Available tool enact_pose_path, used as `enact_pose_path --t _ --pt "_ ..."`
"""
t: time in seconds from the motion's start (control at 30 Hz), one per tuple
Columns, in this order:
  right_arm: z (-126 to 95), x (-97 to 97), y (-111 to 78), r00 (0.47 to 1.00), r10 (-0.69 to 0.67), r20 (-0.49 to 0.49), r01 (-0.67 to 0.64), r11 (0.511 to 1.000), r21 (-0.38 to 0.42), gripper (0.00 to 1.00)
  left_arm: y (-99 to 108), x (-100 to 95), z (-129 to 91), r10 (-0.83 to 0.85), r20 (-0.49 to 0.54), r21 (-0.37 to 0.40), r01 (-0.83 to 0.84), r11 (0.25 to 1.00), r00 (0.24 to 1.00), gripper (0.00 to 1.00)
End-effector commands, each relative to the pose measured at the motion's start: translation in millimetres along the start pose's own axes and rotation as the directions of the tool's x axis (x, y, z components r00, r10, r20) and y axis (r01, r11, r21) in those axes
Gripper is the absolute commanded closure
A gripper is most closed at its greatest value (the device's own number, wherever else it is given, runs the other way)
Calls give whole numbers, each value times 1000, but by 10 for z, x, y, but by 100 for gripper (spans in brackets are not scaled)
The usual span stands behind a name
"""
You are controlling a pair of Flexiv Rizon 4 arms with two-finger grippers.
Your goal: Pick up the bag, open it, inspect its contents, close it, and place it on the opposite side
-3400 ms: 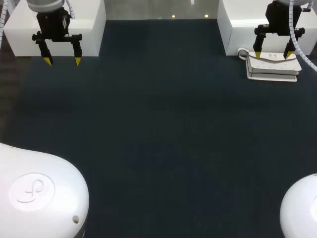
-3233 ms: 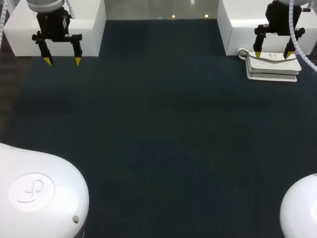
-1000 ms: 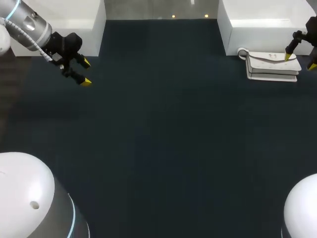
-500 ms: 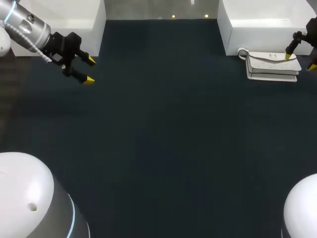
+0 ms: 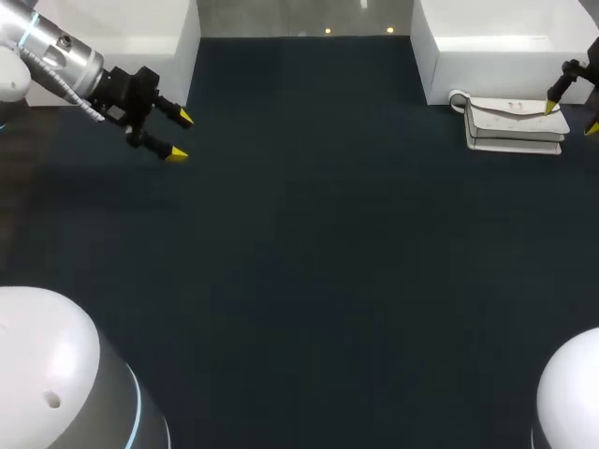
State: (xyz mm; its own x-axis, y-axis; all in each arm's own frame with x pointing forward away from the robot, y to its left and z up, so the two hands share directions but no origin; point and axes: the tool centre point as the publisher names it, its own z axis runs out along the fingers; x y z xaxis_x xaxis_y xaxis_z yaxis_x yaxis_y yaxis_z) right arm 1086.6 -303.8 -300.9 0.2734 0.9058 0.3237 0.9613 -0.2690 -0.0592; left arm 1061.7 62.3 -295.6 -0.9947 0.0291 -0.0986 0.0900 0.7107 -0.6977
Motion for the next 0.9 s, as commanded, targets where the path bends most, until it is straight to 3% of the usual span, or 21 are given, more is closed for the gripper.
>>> enact_pose_path --t 0.03,0.9 --pt "25 -33 87 1000 0 -9 0 1000 16 0 -48 -57 70 -2 -8 -16 1 1000 1000 0" --pt "329 -451 463 982 70 -174 -76 997 -28 0 -47 -56 102 -3 -20 -43 2 999 1000 0"
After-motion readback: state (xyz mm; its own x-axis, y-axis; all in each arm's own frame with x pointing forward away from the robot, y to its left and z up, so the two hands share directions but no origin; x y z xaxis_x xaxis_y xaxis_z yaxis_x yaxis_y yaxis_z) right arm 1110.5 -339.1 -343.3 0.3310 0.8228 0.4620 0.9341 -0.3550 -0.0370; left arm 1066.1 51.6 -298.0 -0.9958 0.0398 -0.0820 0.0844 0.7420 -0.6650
